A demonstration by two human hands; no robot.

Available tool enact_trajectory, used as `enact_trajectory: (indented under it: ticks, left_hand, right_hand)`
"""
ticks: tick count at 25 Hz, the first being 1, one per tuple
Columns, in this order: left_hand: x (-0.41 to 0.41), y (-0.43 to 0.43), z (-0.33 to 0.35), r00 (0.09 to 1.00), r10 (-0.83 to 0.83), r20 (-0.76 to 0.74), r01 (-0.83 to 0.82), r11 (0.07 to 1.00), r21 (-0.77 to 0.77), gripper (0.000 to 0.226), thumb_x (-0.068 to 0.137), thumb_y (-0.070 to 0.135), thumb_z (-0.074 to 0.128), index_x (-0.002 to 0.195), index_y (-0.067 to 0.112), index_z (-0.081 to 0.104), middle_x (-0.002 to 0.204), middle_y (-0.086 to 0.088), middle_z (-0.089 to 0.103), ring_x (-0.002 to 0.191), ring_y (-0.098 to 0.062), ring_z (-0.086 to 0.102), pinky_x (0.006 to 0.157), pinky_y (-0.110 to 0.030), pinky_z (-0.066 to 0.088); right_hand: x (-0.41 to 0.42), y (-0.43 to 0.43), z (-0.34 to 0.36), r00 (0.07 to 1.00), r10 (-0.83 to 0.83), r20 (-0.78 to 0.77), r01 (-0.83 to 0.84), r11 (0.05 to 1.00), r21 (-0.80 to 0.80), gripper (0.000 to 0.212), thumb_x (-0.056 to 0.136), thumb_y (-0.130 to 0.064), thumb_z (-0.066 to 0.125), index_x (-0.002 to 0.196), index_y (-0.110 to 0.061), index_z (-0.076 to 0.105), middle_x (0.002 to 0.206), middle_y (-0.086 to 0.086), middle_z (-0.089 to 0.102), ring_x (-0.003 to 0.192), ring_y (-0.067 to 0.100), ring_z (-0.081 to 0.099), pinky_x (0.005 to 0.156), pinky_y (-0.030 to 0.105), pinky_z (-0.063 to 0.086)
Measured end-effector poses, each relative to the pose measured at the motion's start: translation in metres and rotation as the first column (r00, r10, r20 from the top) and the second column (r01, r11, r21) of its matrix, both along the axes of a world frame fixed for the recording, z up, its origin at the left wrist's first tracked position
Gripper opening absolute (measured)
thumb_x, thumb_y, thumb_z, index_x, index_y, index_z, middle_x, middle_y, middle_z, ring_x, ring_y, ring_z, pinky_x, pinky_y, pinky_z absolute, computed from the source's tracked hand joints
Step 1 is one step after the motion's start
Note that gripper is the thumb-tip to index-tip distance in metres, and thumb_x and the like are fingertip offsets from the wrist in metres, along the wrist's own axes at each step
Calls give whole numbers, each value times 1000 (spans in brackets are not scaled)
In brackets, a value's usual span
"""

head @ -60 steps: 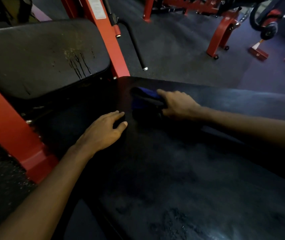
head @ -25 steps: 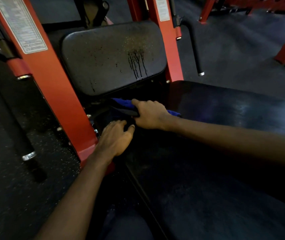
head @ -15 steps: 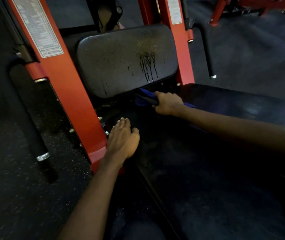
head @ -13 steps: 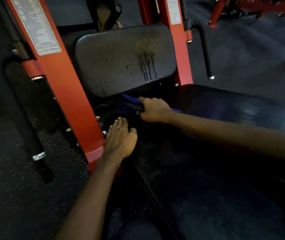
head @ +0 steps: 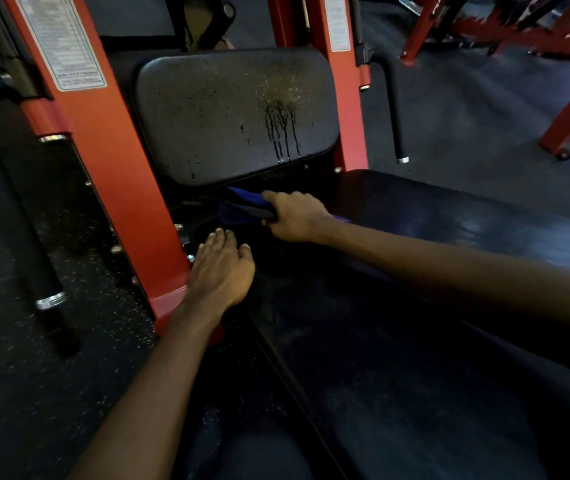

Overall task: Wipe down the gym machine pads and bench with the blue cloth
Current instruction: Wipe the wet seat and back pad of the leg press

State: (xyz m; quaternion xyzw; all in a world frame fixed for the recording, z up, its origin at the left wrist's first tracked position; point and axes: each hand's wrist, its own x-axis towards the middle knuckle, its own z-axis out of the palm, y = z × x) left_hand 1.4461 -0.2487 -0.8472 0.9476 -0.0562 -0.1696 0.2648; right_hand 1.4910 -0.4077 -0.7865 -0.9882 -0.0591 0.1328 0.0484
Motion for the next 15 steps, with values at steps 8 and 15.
enact_trajectory:
  ticks: [8, 15]
  left_hand:
    - [-4, -2, 0, 1000, -22, 7, 22, 1000, 3, 59, 106, 34, 24, 156, 3, 15, 165, -12, 9, 153, -22, 5, 123, -36, 1]
    - [-2, -3, 3, 1000, -19, 16, 19, 1000, 24, 59, 104, 31, 27, 155, 1, 19, 164, -15, 14, 152, -25, 10, 124, -37, 5]
  right_hand:
    - [19, -115, 14, 950, -310, 45, 312, 922, -230, 63, 87, -28, 69, 143, -25, 42, 129, 19, 61, 115, 40, 61, 91, 45, 50]
    - [35, -70, -8, 961, -264, 81, 273, 951, -141, 49, 89, -34, 61, 135, -22, 50, 126, 17, 64, 115, 38, 62, 92, 41, 49]
